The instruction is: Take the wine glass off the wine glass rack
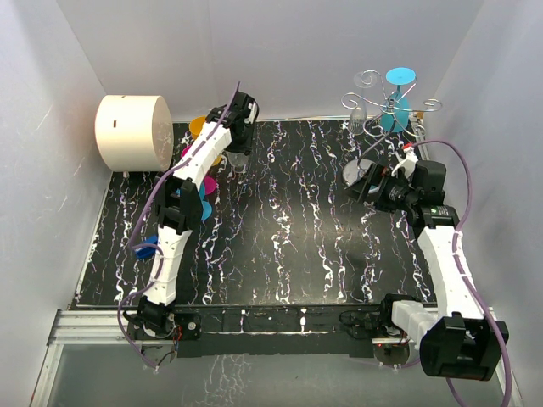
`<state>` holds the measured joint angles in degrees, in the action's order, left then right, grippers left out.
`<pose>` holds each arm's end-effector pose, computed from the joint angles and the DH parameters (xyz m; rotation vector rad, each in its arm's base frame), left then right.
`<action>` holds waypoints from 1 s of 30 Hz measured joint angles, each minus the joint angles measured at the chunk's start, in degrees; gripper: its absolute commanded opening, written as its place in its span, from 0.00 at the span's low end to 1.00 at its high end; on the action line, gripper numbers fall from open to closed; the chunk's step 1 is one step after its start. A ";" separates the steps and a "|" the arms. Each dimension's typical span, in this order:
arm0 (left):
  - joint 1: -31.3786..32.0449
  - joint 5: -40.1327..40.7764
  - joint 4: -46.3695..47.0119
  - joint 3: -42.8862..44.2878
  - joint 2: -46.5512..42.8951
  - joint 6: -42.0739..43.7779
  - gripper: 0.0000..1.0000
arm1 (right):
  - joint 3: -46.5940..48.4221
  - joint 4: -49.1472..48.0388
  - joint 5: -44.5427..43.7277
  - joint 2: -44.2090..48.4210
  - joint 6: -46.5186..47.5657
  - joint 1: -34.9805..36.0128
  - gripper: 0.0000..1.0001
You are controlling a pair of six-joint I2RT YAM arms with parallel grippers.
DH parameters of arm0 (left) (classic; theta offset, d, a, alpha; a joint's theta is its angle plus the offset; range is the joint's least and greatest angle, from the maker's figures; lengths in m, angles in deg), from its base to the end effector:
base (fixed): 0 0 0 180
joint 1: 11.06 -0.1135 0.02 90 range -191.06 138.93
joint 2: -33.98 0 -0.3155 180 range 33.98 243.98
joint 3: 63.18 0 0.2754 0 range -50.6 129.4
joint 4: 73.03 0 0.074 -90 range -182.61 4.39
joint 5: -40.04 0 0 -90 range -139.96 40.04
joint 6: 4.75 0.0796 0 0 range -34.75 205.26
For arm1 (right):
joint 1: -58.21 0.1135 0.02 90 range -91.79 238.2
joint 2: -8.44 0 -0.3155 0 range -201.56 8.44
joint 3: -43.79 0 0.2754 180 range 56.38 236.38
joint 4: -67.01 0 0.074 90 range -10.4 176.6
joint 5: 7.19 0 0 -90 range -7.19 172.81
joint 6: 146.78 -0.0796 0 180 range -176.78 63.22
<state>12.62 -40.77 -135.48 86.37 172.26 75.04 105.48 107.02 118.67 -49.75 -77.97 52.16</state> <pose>0.5740 -0.2379 0.2584 0.2183 2.4395 -0.0632 0.2435 0.0211 0.3160 0.1664 2.1835 0.8367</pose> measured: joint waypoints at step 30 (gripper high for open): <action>0.00 -32.94 16.85 -48.65 -63.32 -8.61 0.82 | 41.55 19.10 -20.57 -2.16 5.53 1.88 0.98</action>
<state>12.62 -73.71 -118.63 37.71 108.94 66.43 147.03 126.12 98.10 -51.92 -72.44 54.04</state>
